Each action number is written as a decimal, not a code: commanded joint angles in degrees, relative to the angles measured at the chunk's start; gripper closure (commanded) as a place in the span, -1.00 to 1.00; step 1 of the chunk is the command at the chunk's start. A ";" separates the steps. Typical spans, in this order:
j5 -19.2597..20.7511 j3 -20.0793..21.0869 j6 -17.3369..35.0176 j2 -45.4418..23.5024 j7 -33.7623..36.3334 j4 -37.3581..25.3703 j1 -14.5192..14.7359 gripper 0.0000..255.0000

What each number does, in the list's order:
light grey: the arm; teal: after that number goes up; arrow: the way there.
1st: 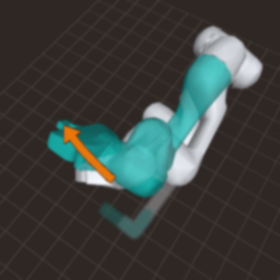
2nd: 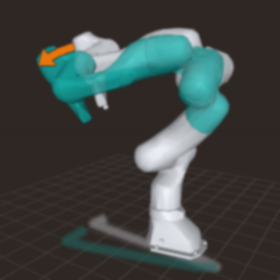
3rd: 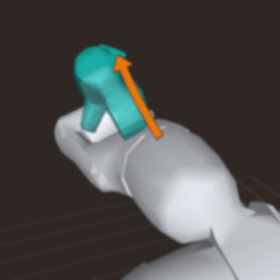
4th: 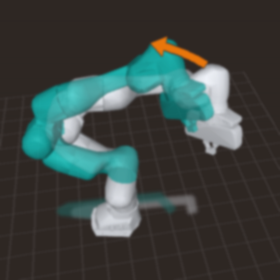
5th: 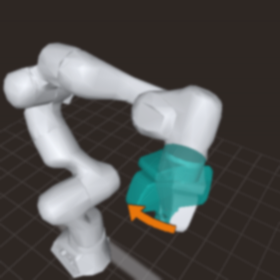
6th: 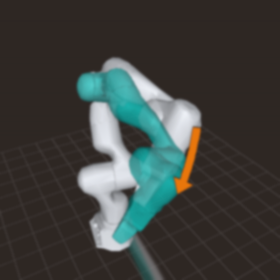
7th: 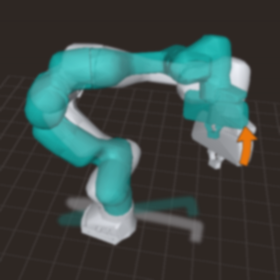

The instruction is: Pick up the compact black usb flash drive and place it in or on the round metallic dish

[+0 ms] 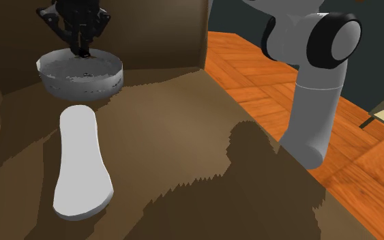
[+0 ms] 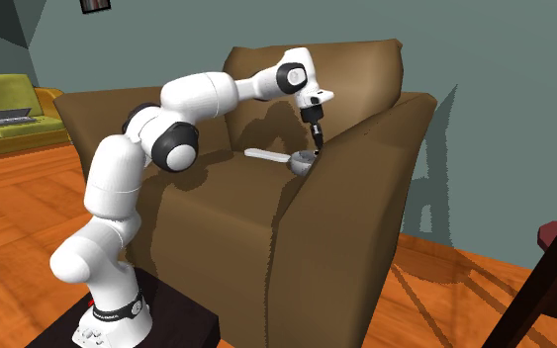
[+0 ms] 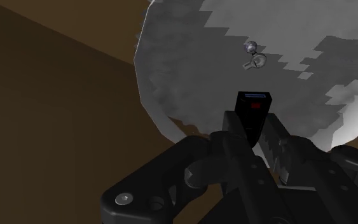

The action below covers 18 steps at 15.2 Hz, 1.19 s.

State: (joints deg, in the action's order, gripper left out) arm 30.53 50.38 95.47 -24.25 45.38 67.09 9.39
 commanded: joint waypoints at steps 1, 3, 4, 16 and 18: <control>-0.53 0.21 1.96 0.71 0.27 2.65 -1.21 1.00; -0.74 0.29 2.89 1.02 0.43 3.89 -1.71 1.00; -0.75 0.29 2.90 1.03 0.43 3.89 -1.72 1.00; -0.73 0.36 1.02 1.07 0.18 1.96 -1.05 -1.00; -0.34 0.34 -3.01 0.79 -0.29 -2.50 0.77 -1.00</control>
State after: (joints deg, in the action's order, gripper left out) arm 30.01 50.71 94.35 -23.36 45.19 66.58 9.26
